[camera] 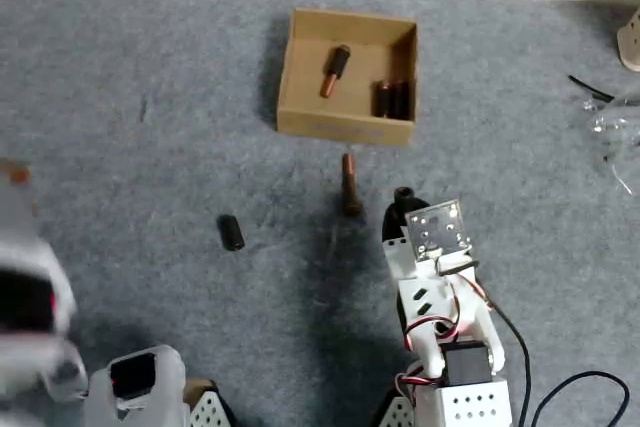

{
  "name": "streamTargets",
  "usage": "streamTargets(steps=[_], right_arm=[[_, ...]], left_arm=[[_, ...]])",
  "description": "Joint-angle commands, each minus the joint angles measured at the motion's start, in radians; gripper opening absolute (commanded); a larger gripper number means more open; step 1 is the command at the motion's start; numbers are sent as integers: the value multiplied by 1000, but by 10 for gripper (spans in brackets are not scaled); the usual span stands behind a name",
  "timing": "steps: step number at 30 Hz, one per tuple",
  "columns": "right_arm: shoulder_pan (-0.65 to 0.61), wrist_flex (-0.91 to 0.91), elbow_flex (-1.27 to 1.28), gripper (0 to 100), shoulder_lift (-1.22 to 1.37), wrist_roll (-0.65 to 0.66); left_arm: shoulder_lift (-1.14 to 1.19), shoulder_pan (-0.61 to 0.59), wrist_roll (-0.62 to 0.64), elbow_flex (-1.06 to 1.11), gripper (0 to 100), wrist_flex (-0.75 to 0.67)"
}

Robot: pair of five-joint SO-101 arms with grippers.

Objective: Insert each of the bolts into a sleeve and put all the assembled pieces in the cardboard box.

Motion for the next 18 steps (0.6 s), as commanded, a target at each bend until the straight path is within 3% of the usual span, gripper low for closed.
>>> streamTargets(steps=[1,6,11,18], right_arm=[[13,-38,122,5,-13,12],[13,-38,122,5,-13,12],[13,-38,122,5,-13,12],[13,-38,122,5,-13,12]], left_arm=[[-211,21,-8,248,4,0],[-386,21,-8,518,4,-6],[-518,22,-8,858,4,-115],[-684,24,-8,1402,4,-526]])
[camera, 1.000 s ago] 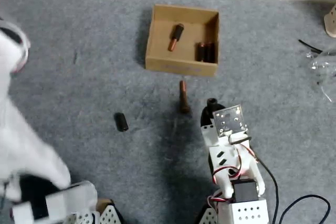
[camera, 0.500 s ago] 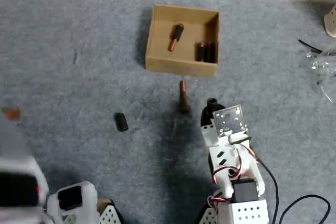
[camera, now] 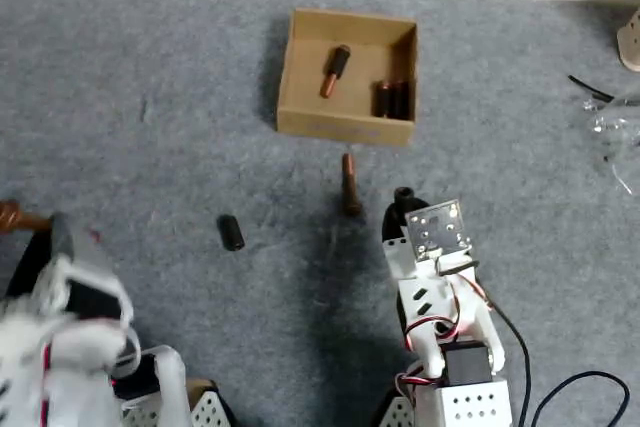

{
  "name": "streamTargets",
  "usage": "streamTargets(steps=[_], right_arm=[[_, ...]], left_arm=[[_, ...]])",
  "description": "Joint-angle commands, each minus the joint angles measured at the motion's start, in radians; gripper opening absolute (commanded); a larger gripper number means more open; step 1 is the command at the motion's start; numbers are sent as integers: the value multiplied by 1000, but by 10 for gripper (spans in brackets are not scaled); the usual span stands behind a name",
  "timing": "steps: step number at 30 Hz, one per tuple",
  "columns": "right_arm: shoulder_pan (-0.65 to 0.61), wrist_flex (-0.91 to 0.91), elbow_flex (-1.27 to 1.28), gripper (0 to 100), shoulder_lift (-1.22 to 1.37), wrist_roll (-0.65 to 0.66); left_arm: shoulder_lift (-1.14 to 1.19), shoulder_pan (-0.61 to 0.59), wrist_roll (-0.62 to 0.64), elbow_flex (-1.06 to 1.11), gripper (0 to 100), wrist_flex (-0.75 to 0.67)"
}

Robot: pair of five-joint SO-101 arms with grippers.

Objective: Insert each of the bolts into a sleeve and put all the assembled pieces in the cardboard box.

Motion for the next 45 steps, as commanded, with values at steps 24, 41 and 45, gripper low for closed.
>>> streamTargets(steps=[24,41,45], right_arm=[[-31,-41,119,5,-15,12],[-504,-142,119,5,-15,11],[-559,-197,122,5,-15,11]], left_arm=[[-328,541,0,1257,4,-1200],[-338,541,52,1256,4,-1208],[-338,541,87,1256,4,-1361]])
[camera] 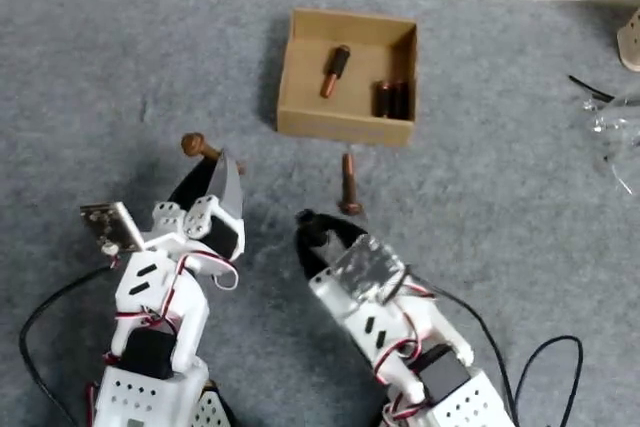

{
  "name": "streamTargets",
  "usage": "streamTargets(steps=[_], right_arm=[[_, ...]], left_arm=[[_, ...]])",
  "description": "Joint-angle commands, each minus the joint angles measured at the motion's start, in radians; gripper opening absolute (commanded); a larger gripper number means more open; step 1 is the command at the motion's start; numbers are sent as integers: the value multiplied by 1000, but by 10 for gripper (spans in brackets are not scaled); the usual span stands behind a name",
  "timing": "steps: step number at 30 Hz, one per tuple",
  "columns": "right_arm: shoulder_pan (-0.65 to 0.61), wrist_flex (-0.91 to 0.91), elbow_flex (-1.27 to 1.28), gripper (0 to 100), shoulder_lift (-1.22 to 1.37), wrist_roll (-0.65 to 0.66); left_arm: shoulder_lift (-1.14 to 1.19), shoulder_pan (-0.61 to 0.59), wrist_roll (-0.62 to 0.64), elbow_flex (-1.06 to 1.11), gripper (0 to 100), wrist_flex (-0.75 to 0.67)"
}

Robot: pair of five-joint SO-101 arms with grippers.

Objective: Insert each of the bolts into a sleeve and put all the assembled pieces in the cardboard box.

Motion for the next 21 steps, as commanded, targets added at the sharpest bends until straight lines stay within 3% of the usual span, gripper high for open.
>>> streamTargets(steps=[1,11,16,18,21], right_arm=[[-36,-67,117,5,-15,11],[13,-67,117,5,-15,11],[31,-67,117,5,-15,9],[31,-67,117,5,-15,9],[36,-67,120,5,-15,11]], left_arm=[[-8,10,26,19,4,-152],[-8,139,23,-1,4,-187],[-8,143,23,-1,4,-184],[-8,150,23,-12,4,-147],[-8,188,23,-107,4,26]])
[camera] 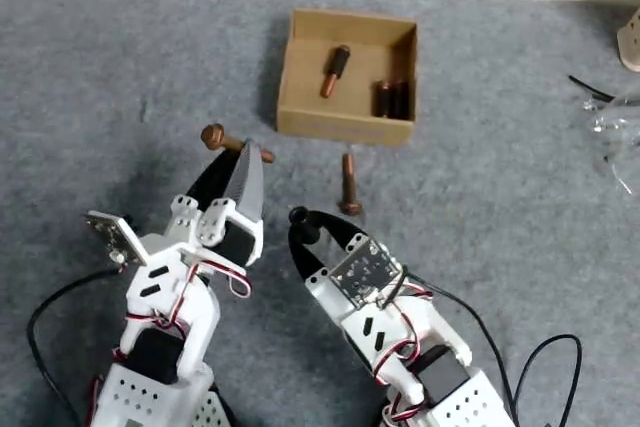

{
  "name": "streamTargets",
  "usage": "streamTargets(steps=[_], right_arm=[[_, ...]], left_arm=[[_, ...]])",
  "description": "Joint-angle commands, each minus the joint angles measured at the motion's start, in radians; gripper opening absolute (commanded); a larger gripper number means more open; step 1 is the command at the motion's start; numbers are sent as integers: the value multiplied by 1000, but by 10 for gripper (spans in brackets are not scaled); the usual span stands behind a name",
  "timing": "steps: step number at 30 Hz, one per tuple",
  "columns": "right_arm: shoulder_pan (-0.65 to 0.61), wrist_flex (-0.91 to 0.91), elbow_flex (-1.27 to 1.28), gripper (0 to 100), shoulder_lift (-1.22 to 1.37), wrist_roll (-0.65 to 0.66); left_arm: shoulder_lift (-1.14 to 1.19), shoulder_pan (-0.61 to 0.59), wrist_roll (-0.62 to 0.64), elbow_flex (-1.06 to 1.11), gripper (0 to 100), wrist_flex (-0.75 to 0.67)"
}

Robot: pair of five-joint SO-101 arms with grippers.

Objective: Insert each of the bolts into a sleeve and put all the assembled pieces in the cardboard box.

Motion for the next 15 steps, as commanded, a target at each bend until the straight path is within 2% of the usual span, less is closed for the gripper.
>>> streamTargets(steps=[1,3,5,15], right_arm=[[21,-38,122,5,-15,11],[21,-38,122,5,-15,11],[21,-38,120,5,-15,11],[21,-38,122,5,-15,11]], left_arm=[[-8,74,3,-143,4,235],[-8,110,3,-208,4,347],[-8,114,3,-239,4,397],[-8,120,3,-249,4,405]])
